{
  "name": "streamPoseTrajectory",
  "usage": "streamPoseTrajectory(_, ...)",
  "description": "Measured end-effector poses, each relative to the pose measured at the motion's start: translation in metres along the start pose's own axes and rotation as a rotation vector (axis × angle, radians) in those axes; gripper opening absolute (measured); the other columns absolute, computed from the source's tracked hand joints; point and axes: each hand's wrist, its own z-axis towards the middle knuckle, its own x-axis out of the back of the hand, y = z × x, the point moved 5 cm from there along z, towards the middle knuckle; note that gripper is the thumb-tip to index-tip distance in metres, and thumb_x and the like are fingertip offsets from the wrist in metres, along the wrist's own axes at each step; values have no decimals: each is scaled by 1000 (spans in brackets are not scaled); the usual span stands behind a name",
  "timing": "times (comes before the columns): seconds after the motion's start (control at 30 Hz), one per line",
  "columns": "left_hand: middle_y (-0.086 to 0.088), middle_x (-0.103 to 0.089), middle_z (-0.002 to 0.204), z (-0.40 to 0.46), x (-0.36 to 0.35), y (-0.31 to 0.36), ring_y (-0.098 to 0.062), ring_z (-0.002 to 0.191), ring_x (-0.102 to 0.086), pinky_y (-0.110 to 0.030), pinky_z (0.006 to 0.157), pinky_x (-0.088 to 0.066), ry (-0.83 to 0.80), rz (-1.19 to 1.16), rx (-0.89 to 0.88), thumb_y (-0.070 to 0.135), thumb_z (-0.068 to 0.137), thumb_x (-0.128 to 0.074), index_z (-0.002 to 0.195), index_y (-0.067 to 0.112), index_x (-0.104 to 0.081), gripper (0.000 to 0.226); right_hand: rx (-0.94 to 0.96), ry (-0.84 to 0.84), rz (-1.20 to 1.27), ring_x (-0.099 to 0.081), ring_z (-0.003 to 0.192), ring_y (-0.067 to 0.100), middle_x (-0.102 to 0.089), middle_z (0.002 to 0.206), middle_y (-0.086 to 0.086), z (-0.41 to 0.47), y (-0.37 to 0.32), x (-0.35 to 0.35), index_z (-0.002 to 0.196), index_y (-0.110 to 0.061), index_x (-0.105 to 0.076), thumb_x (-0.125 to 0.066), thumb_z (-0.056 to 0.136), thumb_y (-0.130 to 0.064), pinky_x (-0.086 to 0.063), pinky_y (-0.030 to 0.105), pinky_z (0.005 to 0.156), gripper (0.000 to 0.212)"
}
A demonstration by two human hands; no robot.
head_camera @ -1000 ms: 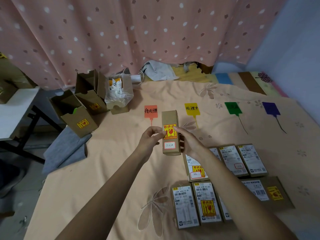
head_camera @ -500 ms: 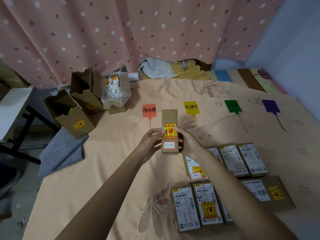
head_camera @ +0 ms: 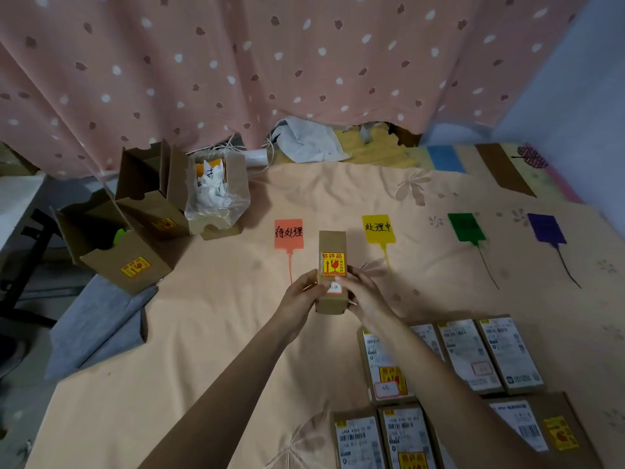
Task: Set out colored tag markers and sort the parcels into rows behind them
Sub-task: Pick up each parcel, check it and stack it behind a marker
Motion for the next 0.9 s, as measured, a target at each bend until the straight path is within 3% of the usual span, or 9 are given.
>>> streamPoseTrajectory(0.07,-4,-70,118,20,2,4,-21,110,-65,-30,95,-50,15,41,-14,21,89,-63,122,22,-65,34,25,17,-32,-69,98,24,-70,114,11,23,-9,1,120,-16,-64,-62,92,-7,-57,31,76,30)
streamPoseTrajectory(0.17,-2,-70,117,55,10,11,-20,109,-66,-33,95,-51,91,43,-14,18,91,-63,122,23,-65,31,56,46,-110,-68,103,26,-71,115,9,63,-21,0,119,-17,-66,-65,90,-8,-54,39,90,30)
streamPoseTrajectory(0.37,1,-70,112,129,34,25,-17,103,-66,-35,96,-51,151,68,-37,13,92,-59,122,20,-65,31,60,70,-141,-68,98,24,-71,114,13,147,-35,-8,114,-13,-68,-68,87,-5,-52,39,90,29)
streamPoseTrajectory(0.47,2,-70,106,156,45,27,-13,97,-66,-32,94,-50,157,71,-30,10,93,-56,115,24,-66,27,48,65,-148,-68,98,25,-72,110,11,179,-34,-13,103,-22,-70,-70,85,-8,-52,44,94,22)
streamPoseTrajectory(0.53,2,-71,105,170,51,26,-12,96,-67,-31,94,-50,151,79,-18,10,94,-56,114,24,-66,26,44,67,-161,-69,100,26,-73,110,9,193,-31,-15,105,-23,-70,-73,81,-15,-53,44,94,25)
streamPoseTrajectory(0.67,-10,-66,120,185,62,12,-23,109,-63,-36,100,-48,141,109,23,12,94,-56,129,13,-59,36,16,89,-168,-68,98,23,-71,110,7,204,-19,-15,114,-19,-67,-70,86,-12,-54,38,88,29)
streamPoseTrajectory(0.9,-5,-67,112,185,64,14,-18,101,-64,-32,97,-48,170,117,43,8,93,-56,126,14,-60,34,17,108,-167,-69,104,23,-72,115,6,205,-11,-14,115,-21,-67,-76,75,-29,-53,44,98,42)
